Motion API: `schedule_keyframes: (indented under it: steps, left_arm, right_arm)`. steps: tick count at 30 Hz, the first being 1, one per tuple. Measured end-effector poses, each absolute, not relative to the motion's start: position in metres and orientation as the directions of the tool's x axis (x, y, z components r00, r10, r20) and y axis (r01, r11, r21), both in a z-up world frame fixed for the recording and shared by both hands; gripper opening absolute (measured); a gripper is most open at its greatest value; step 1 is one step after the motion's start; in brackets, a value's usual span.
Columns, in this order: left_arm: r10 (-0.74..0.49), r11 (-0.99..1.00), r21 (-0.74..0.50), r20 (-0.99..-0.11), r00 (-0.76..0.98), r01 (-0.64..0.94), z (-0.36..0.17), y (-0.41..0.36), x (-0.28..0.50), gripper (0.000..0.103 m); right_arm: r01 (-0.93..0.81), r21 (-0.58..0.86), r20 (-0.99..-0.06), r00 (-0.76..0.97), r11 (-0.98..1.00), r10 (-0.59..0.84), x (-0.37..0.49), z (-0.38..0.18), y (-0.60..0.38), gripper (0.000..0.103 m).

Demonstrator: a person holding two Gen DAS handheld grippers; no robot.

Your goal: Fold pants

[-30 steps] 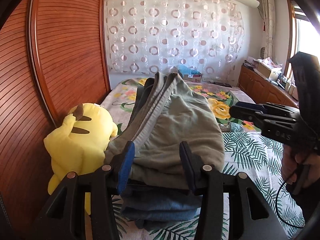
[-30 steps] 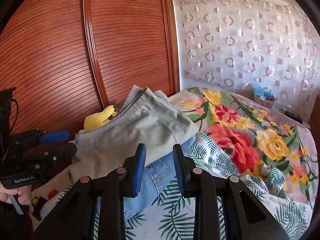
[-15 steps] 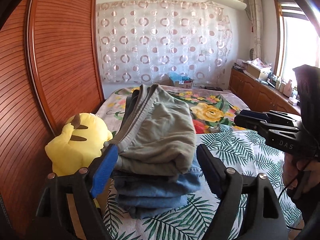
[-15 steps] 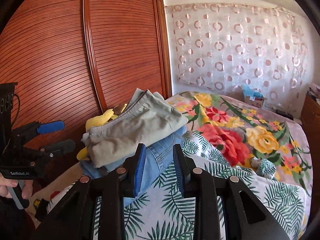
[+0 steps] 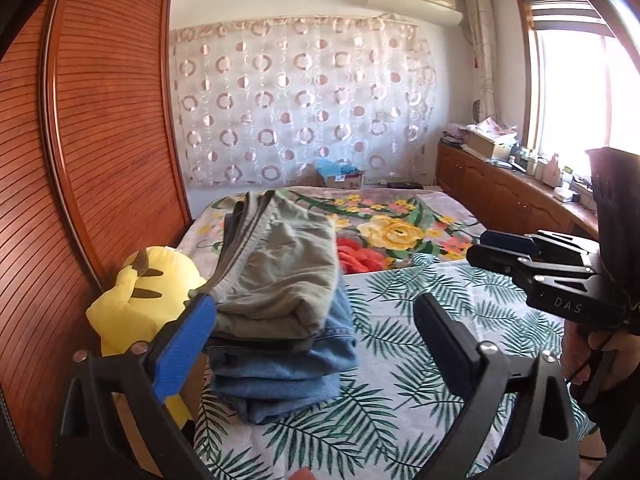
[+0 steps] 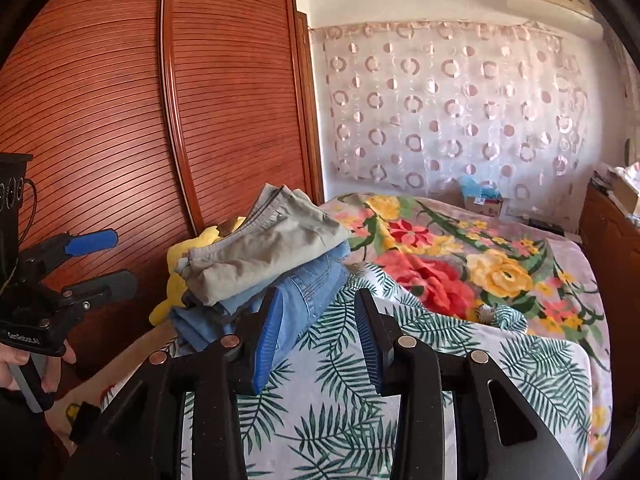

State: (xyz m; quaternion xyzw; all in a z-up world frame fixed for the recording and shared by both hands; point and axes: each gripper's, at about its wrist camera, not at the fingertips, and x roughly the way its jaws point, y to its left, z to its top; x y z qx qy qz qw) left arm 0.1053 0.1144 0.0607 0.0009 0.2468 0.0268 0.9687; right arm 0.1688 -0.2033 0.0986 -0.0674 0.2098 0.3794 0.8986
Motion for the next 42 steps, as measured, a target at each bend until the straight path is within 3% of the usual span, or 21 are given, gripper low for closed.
schedule_keyframes:
  steps: [5, 12, 30, 42]
  left_arm:
    - [0.030, 0.999, 0.032, -0.464, 0.886, -0.017, 0.066, 0.099, 0.094, 0.103]
    - [0.017, 1.000, 0.025, -0.451, 0.892, -0.007, 0.069, 0.082, 0.080, 0.103]
    - [-0.058, 0.997, 0.010, -0.473, 0.879, 0.071, 0.060, 0.022, 0.061, 0.103]
    - [-0.090, 0.994, 0.015, -0.406, 0.909, 0.105, 0.077, -0.014, 0.047, 0.103]
  right_arm:
    - [-0.688, 0.040, -0.406, 0.652, 0.725, 0.641, 0.145, 0.101, -0.216, 0.045]
    - [-0.648, 0.026, -0.369, 0.701, 0.761, 0.610, 0.107, 0.099, -0.230, 0.070]
    - [-0.514, 0.047, -0.348, 0.796, 0.857, 0.496, 0.052, 0.088, -0.263, 0.083]
    - [-0.416, 0.045, -0.309, 0.859, 0.908, 0.408, 0.021, 0.100, -0.273, 0.084]
